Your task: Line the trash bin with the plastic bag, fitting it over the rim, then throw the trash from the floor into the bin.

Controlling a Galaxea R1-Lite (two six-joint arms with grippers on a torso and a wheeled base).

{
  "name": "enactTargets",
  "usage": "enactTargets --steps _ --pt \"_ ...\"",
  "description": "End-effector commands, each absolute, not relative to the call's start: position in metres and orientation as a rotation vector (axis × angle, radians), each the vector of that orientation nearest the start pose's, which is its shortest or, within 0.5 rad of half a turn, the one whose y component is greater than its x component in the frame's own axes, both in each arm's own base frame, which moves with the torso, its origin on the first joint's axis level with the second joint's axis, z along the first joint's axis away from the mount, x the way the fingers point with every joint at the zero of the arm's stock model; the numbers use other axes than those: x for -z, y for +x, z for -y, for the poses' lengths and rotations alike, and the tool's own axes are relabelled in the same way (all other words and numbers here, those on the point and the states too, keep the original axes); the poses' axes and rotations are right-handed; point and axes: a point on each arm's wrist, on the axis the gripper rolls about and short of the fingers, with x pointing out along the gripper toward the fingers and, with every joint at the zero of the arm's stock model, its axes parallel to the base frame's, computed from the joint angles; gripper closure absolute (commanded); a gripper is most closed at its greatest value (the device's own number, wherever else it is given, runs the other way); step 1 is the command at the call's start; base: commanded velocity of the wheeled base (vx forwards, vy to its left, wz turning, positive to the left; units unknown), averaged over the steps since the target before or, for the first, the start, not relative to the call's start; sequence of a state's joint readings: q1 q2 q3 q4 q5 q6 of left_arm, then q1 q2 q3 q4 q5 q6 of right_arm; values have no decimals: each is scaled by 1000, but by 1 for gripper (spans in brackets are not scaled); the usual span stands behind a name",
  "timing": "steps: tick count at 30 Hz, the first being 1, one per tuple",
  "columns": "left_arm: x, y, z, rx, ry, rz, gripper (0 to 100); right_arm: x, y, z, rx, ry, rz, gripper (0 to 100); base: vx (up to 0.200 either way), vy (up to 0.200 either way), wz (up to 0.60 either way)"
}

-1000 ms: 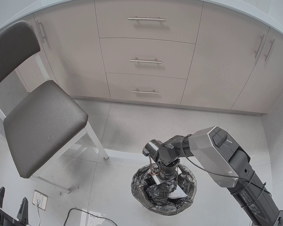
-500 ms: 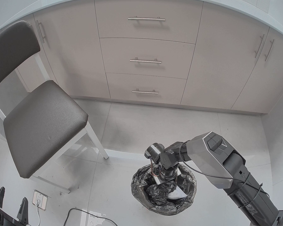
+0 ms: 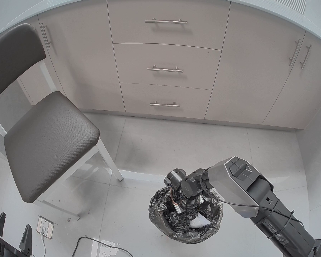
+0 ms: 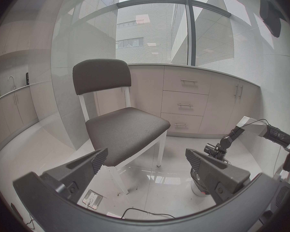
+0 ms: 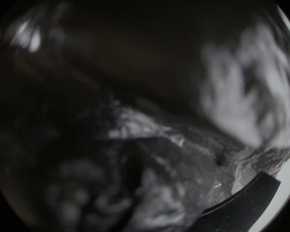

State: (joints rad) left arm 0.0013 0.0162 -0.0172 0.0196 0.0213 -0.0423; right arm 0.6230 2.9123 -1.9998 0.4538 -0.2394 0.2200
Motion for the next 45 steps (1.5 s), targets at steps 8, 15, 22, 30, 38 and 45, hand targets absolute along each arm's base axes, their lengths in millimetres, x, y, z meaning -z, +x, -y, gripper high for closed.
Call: enactTargets --steps 8,15,22,30,38,45 --pt "-76 -23 0 -23 -43 -15 0 145 395 -267 -166 -381 -1276 100 0 0 0" --pt "-76 -23 0 -23 -43 -18 0 151 394 -266 -162 -384 -1287 100 0 0 0" --pt "-76 -23 0 -23 -43 -18 0 150 394 -266 -161 -384 -1285 100 0 0 0" --pt "-76 -23 0 -23 -43 -18 0 112 397 -271 -141 -403 -1247 100 0 0 0" --pt "-76 -23 0 -23 -43 -18 0 46 393 -267 -118 -415 -1257 100 0 0 0" --pt "-76 -23 0 -23 -43 -15 0 15 390 -263 -87 -401 -1250 100 0 0 0"
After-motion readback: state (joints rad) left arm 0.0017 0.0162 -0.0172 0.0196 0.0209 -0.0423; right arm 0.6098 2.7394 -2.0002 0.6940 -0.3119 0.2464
